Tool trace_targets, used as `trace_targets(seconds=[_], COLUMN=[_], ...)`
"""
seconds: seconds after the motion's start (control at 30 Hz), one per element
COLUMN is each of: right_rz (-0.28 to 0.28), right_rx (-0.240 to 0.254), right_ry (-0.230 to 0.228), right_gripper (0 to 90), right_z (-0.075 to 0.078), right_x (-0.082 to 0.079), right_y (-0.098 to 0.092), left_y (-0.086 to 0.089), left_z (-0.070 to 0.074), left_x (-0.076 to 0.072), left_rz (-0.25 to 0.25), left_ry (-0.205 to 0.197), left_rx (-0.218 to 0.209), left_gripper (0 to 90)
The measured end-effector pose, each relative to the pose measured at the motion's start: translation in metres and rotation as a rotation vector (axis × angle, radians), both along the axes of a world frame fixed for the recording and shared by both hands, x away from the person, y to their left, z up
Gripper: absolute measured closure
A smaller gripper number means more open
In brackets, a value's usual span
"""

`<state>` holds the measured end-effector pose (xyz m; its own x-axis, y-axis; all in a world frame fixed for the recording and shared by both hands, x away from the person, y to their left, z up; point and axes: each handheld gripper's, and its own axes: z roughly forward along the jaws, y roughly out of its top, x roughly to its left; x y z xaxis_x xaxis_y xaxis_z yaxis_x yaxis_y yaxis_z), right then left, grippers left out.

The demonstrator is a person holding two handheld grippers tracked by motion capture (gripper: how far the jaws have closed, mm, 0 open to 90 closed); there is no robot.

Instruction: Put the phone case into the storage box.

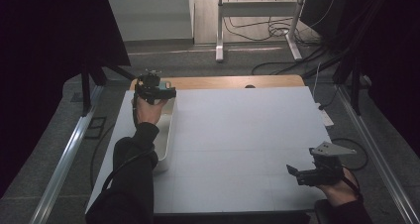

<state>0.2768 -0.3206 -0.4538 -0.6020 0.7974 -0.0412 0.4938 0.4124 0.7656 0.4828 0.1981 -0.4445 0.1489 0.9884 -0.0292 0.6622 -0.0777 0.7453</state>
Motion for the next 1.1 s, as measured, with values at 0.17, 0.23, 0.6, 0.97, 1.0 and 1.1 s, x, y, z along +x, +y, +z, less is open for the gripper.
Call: trace_targets(seconds=[0.17, 0.23, 0.6, 0.97, 1.0, 1.1], right_rz=[0.000, 0.001, 0.004, 0.005, 0.004, 0.006], right_rx=[0.003, 0.003, 0.001, -0.002, -0.003, -0.004], right_ry=[-0.001, -0.002, -0.004, -0.005, -0.005, -0.004], right_gripper=[0.0, 0.0, 0.0, 0.0, 0.0, 0.0], right_z=[0.000, 0.000, 0.000, 0.000, 0.000, 0.000], right_x=[0.000, 0.000, 0.000, 0.000, 0.000, 0.000], right_y=[0.000, 0.000, 0.000, 0.001, 0.001, 0.001], left_y=[0.001, 0.004, 0.015, 0.019, 0.020, 0.021], left_z=[0.000, 0.002, 0.011, 0.021, 0.021, 0.021], left_x=[-0.001, -0.002, -0.016, -0.031, -0.032, -0.035], left_rz=[-0.001, 0.001, -0.038, -0.096, -0.100, -0.113], left_ry=[-0.002, -0.011, -0.029, -0.038, -0.039, -0.037], left_rx=[0.000, -0.009, -0.045, -0.053, -0.059, -0.064], left_gripper=[1.0, 0.9, 0.3, 0.3, 0.3, 0.3])
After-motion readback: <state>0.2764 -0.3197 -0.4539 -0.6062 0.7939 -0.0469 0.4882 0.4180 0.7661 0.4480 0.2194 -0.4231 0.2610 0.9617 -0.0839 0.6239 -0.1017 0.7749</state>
